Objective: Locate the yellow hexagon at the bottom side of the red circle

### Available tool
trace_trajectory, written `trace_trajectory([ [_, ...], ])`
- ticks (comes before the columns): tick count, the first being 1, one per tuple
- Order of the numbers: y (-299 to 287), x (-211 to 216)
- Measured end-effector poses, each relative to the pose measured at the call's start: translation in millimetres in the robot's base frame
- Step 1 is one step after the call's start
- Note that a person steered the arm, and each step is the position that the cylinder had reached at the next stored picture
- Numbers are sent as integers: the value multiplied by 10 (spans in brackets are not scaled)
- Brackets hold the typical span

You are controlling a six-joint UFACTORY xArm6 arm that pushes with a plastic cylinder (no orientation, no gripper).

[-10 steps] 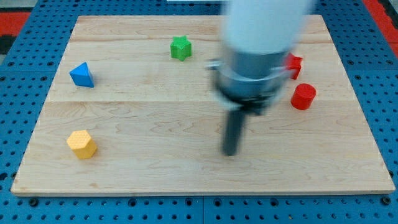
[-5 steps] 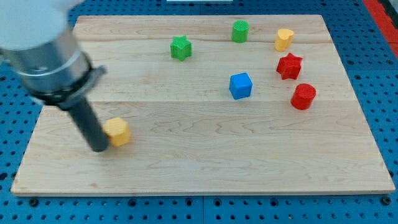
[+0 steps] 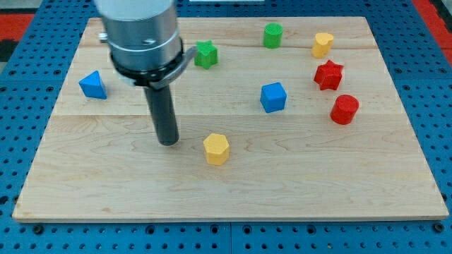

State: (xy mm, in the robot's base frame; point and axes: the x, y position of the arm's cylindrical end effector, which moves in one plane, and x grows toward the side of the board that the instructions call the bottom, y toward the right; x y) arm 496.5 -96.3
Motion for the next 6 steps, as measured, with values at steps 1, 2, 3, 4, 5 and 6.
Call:
trace_trajectory([
  [1,516,231],
  [2,1271,207],
  [3,2128,90],
  [4,2136,85],
  [5,2069,14],
  [6,2396,-80],
])
